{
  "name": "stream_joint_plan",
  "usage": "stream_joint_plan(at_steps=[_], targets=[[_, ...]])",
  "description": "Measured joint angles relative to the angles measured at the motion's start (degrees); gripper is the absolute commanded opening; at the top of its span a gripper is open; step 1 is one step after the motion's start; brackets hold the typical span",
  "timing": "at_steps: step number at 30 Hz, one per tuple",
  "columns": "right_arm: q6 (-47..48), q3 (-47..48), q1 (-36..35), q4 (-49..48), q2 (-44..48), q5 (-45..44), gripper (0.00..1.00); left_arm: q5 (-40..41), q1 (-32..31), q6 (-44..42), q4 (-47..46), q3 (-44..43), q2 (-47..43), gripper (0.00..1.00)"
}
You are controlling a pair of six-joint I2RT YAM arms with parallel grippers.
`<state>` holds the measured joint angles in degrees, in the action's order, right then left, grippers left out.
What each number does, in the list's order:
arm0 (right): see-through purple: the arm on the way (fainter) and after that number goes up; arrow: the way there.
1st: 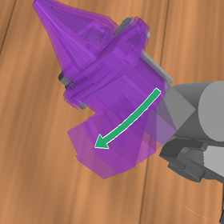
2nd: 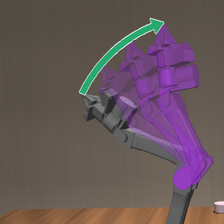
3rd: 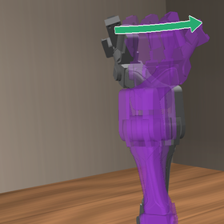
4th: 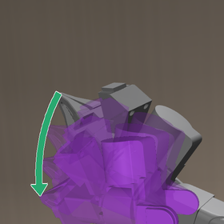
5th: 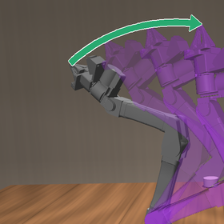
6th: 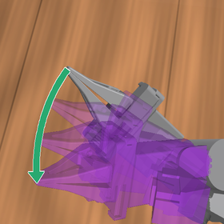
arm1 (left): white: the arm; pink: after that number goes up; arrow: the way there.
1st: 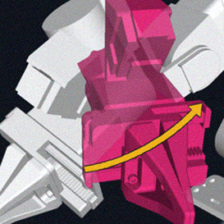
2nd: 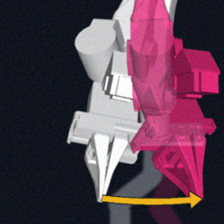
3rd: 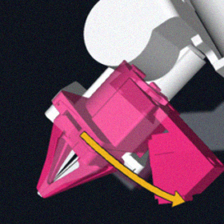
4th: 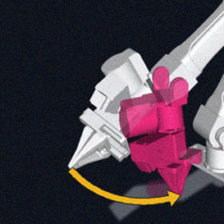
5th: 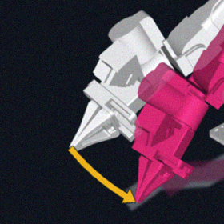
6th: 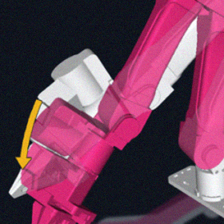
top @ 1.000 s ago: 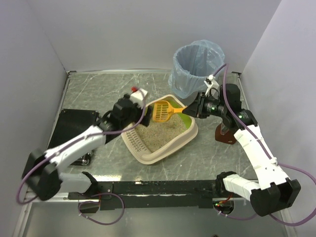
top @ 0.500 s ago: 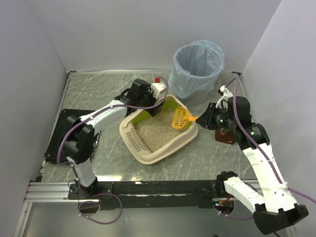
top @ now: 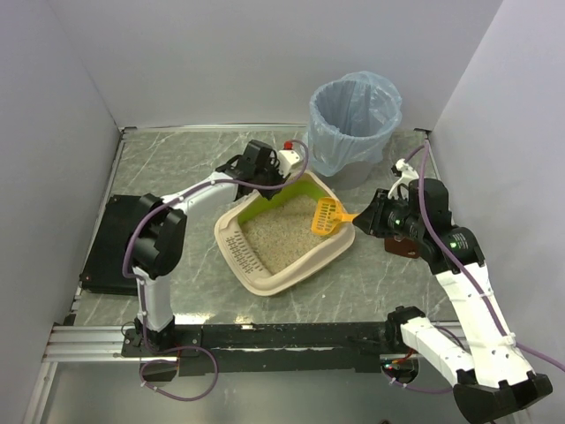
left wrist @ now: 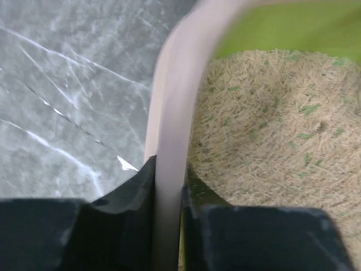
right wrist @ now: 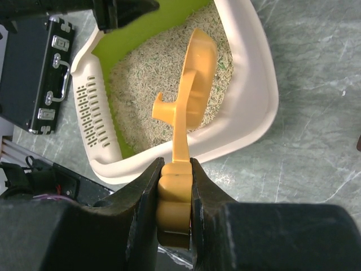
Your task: Clean the litter box
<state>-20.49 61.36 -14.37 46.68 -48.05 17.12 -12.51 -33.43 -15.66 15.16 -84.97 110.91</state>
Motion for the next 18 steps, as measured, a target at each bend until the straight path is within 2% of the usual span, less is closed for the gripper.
stream_joint_plan(at_steps=[1,3,10,12,18], targets=[[0.0,-0.04,0.0,0.02,0.0,0.04,0.0,0.68,0.07,-0.98,-0.79,0.5,-0.26,0.04],[0.15,-0.37,0.0,-0.22,0.04,0.24,0.0,1.97,0.02,-0.35,-1.42,2.89,-2.16,0.01],[1.16,-1.42,0.0,-1.38,-0.17,2.1,0.0,14.05,-1.99,10.62,-5.99,20.9,-16.61,0.01],[1.49,-1.44,0.0,-2.47,-0.9,3.45,0.0,19.52,-3.19,15.34,-4.61,25.0,-20.96,0.01],[1.68,-1.4,0.0,-7.63,-4.42,9.9,0.0,31.98,-5.35,32.79,4.37,27.76,-26.4,0.01]])
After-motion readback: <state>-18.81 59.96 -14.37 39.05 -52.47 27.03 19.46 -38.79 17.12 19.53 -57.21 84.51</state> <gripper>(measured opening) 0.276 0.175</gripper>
